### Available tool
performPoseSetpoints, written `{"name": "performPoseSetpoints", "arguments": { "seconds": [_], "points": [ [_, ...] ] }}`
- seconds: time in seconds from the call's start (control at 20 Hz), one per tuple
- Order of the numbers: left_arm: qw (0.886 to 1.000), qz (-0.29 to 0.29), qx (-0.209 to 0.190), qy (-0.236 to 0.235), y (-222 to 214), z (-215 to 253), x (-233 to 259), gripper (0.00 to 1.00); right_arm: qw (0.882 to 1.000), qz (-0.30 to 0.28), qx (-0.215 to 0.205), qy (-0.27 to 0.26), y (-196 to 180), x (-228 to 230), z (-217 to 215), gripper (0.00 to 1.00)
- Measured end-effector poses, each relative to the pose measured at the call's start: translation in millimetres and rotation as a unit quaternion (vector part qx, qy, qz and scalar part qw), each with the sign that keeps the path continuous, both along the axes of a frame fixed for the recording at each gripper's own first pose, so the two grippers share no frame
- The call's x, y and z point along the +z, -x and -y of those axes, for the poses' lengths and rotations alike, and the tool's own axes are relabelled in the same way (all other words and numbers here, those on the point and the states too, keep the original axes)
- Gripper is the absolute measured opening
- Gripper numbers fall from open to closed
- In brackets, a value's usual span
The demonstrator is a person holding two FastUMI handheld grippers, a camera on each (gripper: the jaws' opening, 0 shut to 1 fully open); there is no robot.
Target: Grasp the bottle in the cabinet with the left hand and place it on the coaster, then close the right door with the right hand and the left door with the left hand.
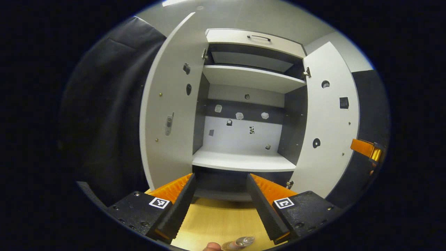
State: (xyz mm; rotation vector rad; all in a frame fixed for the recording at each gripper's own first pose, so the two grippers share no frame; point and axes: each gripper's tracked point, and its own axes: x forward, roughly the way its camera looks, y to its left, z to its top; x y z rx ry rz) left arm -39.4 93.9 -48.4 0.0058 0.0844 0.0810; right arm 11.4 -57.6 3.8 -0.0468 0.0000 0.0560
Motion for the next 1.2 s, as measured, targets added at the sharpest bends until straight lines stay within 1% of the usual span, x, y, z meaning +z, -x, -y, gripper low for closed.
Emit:
{"name": "performPoseSetpoints", "arguments": {
  "seconds": [0.1, 0.15, 0.2, 0.4, 0.6, 0.7, 0.75, 0.8, 0.85, 0.9, 0.95, 1.2],
  "points": [
    [1.0, 0.007, 0.01, -0.002, 5, -18, 6, 0.93, 1.0, 0.023, 0.008, -0.008, -1, 15, -17, 0.97],
    [1.0, 0.006, 0.017, -0.003, 7, -27, 7, 0.96, 1.0, 0.022, 0.008, -0.014, -4, 13, -21, 0.94],
    [1.0, 0.004, 0.024, -0.005, 10, -38, 8, 0.93, 1.0, 0.019, 0.006, -0.015, -3, 12, -20, 0.96],
    [0.998, 0.013, 0.061, -0.008, 19, -76, 17, 0.93, 1.0, 0.016, 0.008, -0.018, -5, 12, -25, 0.98],
    [0.997, 0.021, 0.077, -0.005, 20, -103, 24, 0.93, 1.0, 0.016, -0.005, -0.016, -6, 13, -29, 0.99],
    [0.996, 0.02, 0.081, -0.004, 18, -114, 25, 0.95, 1.0, 0.015, -0.01, -0.021, -5, 12, -32, 0.99],
    [0.996, 0.019, 0.083, -0.003, 18, -117, 25, 0.9, 1.0, 0.015, -0.01, -0.025, -5, 12, -36, 0.99],
    [0.996, 0.019, 0.082, -0.001, 15, -119, 24, 0.95, 0.999, 0.015, -0.009, -0.028, -6, 13, -40, 0.99],
    [0.997, 0.021, 0.078, 0.0, 14, -119, 25, 0.95, 0.999, 0.015, -0.007, -0.029, -7, 12, -46, 0.99],
    [0.997, 0.021, 0.075, 0.001, 13, -120, 25, 0.9, 0.999, 0.015, -0.004, -0.029, -7, 12, -54, 0.99],
    [0.997, 0.02, 0.071, 0.001, 12, -120, 26, 0.95, 0.999, 0.016, 0.001, -0.029, -8, 11, -63, 0.98],
    [0.998, 0.026, 0.059, -0.004, 9, -129, 32, 0.95, 0.999, 0.014, 0.038, -0.035, -17, 6, -113, 0.98]
  ]
}}
